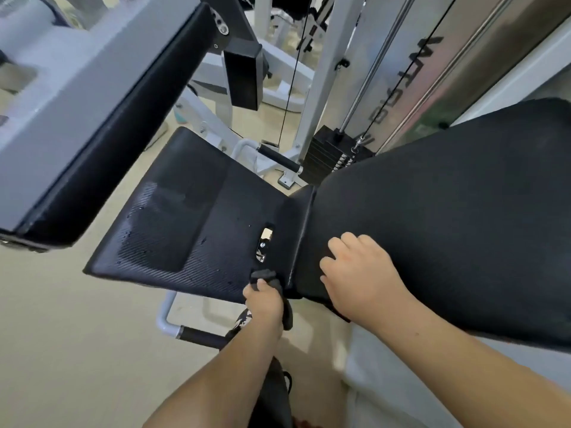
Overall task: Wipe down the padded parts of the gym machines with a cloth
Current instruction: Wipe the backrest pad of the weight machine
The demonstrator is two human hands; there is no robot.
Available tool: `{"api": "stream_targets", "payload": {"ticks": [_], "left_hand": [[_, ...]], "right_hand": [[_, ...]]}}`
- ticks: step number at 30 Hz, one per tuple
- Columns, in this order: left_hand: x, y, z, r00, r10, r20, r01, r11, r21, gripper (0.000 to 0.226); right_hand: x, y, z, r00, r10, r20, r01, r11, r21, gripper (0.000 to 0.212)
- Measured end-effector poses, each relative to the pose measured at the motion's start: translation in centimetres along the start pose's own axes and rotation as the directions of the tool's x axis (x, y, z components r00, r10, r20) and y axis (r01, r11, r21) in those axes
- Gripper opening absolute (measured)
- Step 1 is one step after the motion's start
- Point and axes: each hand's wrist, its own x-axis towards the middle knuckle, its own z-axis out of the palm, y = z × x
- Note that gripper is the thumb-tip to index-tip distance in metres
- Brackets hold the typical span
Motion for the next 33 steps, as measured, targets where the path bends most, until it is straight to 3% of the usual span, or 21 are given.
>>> {"api": "stream_targets", "payload": {"ticks": [4, 8, 12, 14, 16, 17, 19, 20, 22, 23, 24, 25, 26, 28, 29, 31, 33], "left_hand": [[-0.1, -1.1, 1.0, 0.971, -0.22, 0.099, 0.24, 0.913, -0.331, 0.043], [-4.3, -2.0, 1.2, 0.94, -0.185, 0.285, 0.276, 0.906, -0.32, 0.043], [-11.3, -0.4, -1.3, 0.919, 0.092, 0.383, -0.092, 0.996, -0.02, 0.038], [-14.6, 0.9, -2.6, 0.867, 0.223, 0.447, -0.267, 0.963, 0.037, 0.033], [-16.8, 2.6, -3.2, 0.815, 0.435, 0.382, -0.506, 0.856, 0.103, 0.028], [-17.3, 3.5, -3.2, 0.756, 0.558, 0.342, -0.627, 0.767, 0.136, 0.031], [-18.2, 5.2, -2.3, 0.55, 0.75, 0.368, -0.825, 0.556, 0.102, 0.043], [-18.4, 5.7, -1.3, 0.414, 0.786, 0.459, -0.894, 0.446, 0.043, 0.041], [-17.9, 5.9, 1.4, 0.177, 0.726, 0.664, -0.965, 0.26, -0.026, 0.034], [-16.9, 6.1, 2.7, 0.125, 0.702, 0.702, -0.982, 0.19, -0.015, 0.031], [-15.6, 6.7, 4.0, 0.117, 0.696, 0.709, -0.989, 0.146, 0.019, 0.029], [-14.1, 7.7, 5.0, 0.177, 0.691, 0.701, -0.983, 0.155, 0.095, 0.028], [-12.1, 8.6, 5.6, 0.291, 0.666, 0.686, -0.957, 0.209, 0.203, 0.031], [-8.2, 9.3, 5.3, 0.59, 0.557, 0.584, -0.805, 0.358, 0.472, 0.042], [-6.8, 8.8, 4.6, 0.695, 0.49, 0.526, -0.717, 0.414, 0.561, 0.045], [-6.3, 6.4, 3.4, 0.76, 0.457, 0.463, -0.649, 0.477, 0.593, 0.047], [-8.1, 3.5, 2.3, 0.761, 0.485, 0.431, -0.647, 0.514, 0.564, 0.043]], "right_hand": [[-2.6, -0.6, 0.6, 0.996, -0.064, -0.059, 0.06, 0.996, -0.067, 0.041], [-5.2, -0.8, 0.4, 0.998, -0.018, -0.065, 0.014, 0.998, -0.063, 0.038], [-7.4, 0.0, -0.7, 0.978, 0.029, -0.207, -0.033, 0.999, -0.017, 0.038], [-7.8, 0.5, -1.4, 0.947, 0.051, -0.317, -0.05, 0.999, 0.012, 0.034], [-8.1, 1.3, -2.6, 0.916, 0.053, -0.397, -0.051, 0.999, 0.014, 0.034], [-8.2, 1.7, -3.4, 0.907, 0.053, -0.418, -0.058, 0.998, 0.001, 0.035], [-8.4, 2.7, -5.1, 0.896, 0.087, -0.436, -0.102, 0.995, -0.01, 0.035], [-8.4, 3.1, -5.7, 0.889, 0.123, -0.442, -0.139, 0.99, -0.003, 0.03], [-8.6, 3.5, -6.4, 0.868, 0.21, -0.451, -0.228, 0.974, 0.016, 0.017], [-8.7, 3.6, -6.4, 0.852, 0.243, -0.463, -0.266, 0.964, 0.018, 0.012], [-8.9, 3.6, -6.3, 0.839, 0.258, -0.48, -0.287, 0.958, 0.014, 0.008], [-9.2, 3.7, -6.1, 0.829, 0.261, -0.495, -0.297, 0.955, 0.006, 0.009], [-9.3, 3.6, -5.8, 0.821, 0.258, -0.509, -0.299, 0.954, 0.001, 0.013], [-9.2, 3.3, -5.3, 0.818, 0.249, -0.519, -0.297, 0.955, -0.01, 0.018], [-9.2, 2.9, -5.1, 0.825, 0.248, -0.508, -0.291, 0.957, -0.006, 0.018], [-9.4, 2.0, -4.7, 0.848, 0.258, -0.463, -0.285, 0.958, 0.012, 0.017], [-9.5, 1.1, -4.3, 0.86, 0.263, -0.437, -0.271, 0.961, 0.046, 0.014]]}}
